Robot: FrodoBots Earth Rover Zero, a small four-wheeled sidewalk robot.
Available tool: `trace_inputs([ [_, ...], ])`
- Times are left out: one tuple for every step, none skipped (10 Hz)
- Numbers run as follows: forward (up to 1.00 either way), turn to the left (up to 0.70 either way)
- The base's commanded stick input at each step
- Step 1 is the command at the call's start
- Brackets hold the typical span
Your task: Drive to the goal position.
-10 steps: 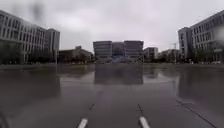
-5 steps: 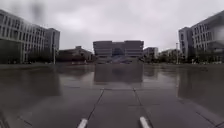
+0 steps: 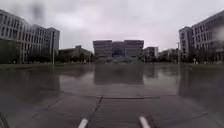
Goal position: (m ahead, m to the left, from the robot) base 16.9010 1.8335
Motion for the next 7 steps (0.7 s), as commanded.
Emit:
trace_inputs([
  [1.0,0.0],
  [1.0,0.0],
  [1.0,0.0],
  [1.0,0.0],
  [1.0,0.0],
  [1.0,-0.07],
  [1.0,-0.35],
])
